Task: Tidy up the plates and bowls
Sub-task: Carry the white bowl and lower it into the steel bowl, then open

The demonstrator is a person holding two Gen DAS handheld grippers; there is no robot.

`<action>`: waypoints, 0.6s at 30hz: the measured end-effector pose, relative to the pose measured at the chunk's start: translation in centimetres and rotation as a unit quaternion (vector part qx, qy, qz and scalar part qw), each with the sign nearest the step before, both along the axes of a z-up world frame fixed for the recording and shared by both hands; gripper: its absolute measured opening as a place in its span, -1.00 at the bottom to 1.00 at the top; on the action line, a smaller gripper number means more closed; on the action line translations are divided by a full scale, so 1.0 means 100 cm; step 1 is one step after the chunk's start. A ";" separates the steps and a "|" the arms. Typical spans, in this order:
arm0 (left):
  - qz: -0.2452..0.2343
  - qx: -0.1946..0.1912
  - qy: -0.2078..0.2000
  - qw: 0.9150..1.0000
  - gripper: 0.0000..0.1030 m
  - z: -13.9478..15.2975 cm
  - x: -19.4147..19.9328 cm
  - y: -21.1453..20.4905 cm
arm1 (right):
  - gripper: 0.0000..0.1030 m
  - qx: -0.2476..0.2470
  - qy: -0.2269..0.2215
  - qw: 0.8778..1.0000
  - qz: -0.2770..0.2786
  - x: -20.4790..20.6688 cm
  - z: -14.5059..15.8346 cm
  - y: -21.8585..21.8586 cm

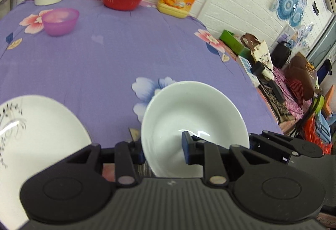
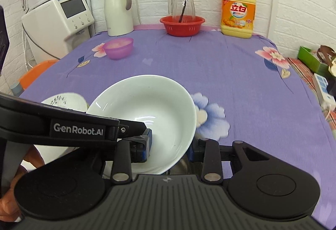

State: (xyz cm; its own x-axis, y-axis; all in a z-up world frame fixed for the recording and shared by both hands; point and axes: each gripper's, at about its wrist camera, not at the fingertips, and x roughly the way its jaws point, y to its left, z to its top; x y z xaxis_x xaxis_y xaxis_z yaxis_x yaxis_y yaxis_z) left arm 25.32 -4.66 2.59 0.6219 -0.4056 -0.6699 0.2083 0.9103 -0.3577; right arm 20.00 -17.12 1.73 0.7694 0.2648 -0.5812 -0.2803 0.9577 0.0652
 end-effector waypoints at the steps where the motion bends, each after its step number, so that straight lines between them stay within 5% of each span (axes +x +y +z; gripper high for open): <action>1: -0.003 0.002 0.001 1.000 -0.55 -0.002 -0.004 -0.001 | 0.14 0.000 -0.001 1.000 -0.002 -0.005 -0.003 0.000; 18: -0.026 0.020 -0.009 0.999 -0.54 -0.022 -0.008 -0.008 | 0.21 0.031 -0.021 0.999 -0.035 -0.022 -0.028 -0.010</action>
State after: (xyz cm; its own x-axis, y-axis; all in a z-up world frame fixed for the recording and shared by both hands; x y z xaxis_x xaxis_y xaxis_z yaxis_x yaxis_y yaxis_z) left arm 24.51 -5.50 0.42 0.6135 -0.4107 -0.6745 0.2612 0.9116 -0.3174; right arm 17.82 -18.15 -1.03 0.8106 0.2442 -0.5322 -0.2166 0.9695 0.1150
